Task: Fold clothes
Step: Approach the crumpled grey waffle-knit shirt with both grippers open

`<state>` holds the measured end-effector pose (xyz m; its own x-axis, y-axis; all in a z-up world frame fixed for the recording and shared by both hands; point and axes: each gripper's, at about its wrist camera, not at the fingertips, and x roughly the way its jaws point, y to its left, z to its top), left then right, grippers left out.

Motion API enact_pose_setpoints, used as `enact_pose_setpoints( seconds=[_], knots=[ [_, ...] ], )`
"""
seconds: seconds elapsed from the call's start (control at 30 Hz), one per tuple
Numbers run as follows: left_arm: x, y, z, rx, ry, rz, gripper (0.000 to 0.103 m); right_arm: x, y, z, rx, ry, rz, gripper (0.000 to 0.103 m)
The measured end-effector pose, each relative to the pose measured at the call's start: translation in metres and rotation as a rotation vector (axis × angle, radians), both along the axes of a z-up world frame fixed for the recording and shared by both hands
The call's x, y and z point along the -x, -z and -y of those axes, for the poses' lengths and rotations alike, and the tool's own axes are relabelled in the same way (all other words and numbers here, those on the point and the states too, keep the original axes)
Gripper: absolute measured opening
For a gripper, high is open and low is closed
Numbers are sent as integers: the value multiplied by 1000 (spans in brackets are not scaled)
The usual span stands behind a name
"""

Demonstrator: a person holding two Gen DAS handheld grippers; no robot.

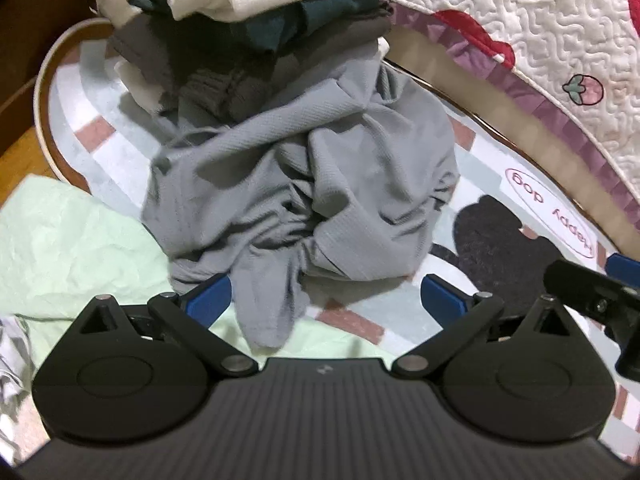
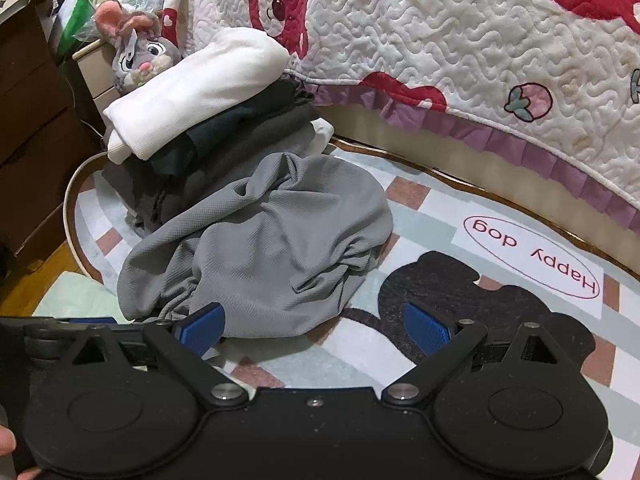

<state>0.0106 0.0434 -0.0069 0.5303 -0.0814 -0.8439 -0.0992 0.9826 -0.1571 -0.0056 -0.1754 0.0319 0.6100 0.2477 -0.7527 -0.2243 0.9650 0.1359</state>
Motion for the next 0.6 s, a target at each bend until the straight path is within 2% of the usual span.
enact_pose_setpoints(
  seconds=[0.07,0.6],
  knots=[
    [1,-1,0,-17,3,9,103,1,0,0,1,-6,0,98],
    [0,1,1,5,45,-11,103,3,2,-3,-4,-29,-12,98]
  ],
)
